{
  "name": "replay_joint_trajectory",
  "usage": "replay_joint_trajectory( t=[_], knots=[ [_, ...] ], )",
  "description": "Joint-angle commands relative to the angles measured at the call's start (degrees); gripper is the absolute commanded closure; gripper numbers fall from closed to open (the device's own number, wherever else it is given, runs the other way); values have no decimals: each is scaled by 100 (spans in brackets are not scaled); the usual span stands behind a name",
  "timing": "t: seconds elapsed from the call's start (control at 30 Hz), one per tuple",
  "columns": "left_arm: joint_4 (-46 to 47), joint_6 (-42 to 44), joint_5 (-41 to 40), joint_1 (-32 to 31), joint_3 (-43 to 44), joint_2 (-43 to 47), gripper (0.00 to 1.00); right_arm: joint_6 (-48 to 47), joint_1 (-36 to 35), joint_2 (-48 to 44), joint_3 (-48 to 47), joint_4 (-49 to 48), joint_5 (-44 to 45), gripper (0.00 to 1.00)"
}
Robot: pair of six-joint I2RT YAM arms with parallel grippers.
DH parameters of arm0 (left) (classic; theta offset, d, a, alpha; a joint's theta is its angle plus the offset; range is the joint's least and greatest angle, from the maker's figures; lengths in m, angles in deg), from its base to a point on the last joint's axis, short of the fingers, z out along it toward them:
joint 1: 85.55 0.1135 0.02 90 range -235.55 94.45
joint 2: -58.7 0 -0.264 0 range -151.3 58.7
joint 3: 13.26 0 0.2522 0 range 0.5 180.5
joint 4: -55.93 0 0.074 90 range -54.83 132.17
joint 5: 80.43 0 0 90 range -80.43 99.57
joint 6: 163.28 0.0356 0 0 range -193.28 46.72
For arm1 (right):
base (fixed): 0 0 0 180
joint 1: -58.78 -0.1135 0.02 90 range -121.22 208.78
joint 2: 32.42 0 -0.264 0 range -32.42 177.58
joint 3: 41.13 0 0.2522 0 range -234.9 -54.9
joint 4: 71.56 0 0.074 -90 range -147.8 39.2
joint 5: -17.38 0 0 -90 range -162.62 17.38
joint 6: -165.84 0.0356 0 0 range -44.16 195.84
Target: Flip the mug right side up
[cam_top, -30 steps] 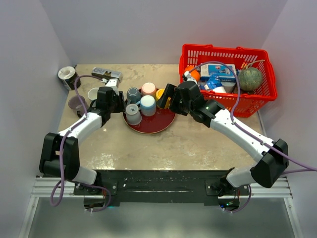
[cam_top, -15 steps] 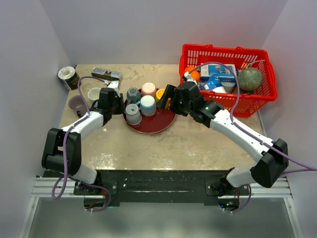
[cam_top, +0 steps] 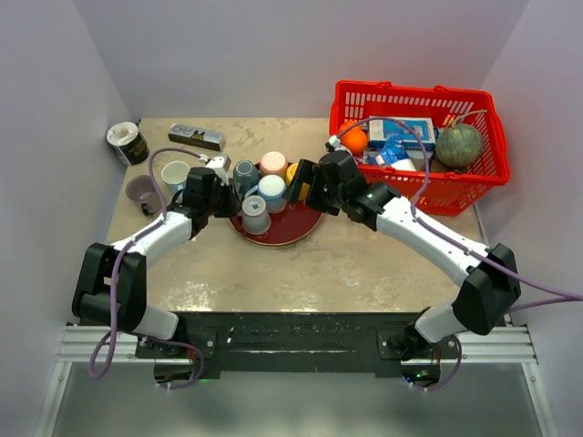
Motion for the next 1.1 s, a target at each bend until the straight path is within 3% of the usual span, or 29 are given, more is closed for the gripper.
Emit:
replay_joint_trajectory(
  t=[0.0, 0.4, 0.5, 0.53, 0.73, 0.9, 1.07],
  knots=[
    [321, -301, 488, -184, -130, 341, 71, -138, 15, 295, -42, -259, -376, 6],
    [910, -276, 1279, -431, -525, 429, 71, -270, -64, 929, -33, -452, -473, 9],
    [237, 398, 1297, -431, -150, 456, 59, -305, -65, 850, -24, -373, -473, 9],
    [-367, 523, 1228, -439, 9, 482, 50, -340, -64, 832, -42, -277, -456, 9],
    [-838, 1543, 884, -448, 239, 798, 31, -445, -64, 656, -15, -92, -315, 8],
    [-1313, 2526, 1437, -457, 538, 359, 30, -525, -73, 630, -95, 14, -271, 8],
    [-1182, 2897, 1657, -483, 521, 227, 31, -560, -64, 630, -130, 110, -271, 8]
  ],
)
